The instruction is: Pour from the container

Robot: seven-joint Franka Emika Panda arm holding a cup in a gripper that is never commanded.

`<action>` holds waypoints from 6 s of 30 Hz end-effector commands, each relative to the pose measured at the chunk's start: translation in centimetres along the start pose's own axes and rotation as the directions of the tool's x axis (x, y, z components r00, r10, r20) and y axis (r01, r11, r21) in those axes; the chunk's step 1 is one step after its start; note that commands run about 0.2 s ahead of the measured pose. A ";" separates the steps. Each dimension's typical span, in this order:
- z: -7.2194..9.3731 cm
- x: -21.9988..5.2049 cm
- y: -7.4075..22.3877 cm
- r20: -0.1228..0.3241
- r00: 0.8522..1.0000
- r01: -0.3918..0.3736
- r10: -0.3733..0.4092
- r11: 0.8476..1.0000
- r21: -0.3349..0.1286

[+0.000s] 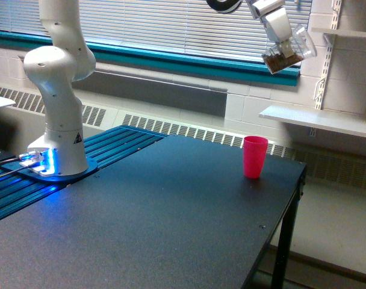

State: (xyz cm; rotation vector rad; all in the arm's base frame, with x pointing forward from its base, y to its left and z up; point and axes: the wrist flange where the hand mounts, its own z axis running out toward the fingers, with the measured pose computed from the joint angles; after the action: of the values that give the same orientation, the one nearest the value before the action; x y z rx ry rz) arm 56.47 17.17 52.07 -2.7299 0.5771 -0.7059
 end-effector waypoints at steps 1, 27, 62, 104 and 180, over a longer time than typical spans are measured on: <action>-1.3 0.5 -0.5 -0.020 0.999 -0.040 0.041 0.999 0.011; 0.2 -5.4 -0.2 0.031 0.999 0.014 -0.012 0.999 -0.046; 5.4 -16.5 1.2 0.193 0.981 0.060 -0.037 0.991 -0.119; 11.3 -20.0 2.1 0.388 0.921 0.124 -0.029 0.968 -0.220; 16.8 -20.2 0.4 0.550 0.835 0.216 0.031 0.901 -0.378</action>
State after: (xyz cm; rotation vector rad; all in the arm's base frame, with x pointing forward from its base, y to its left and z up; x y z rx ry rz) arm 48.81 27.79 29.68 -3.1534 0.5264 0.2172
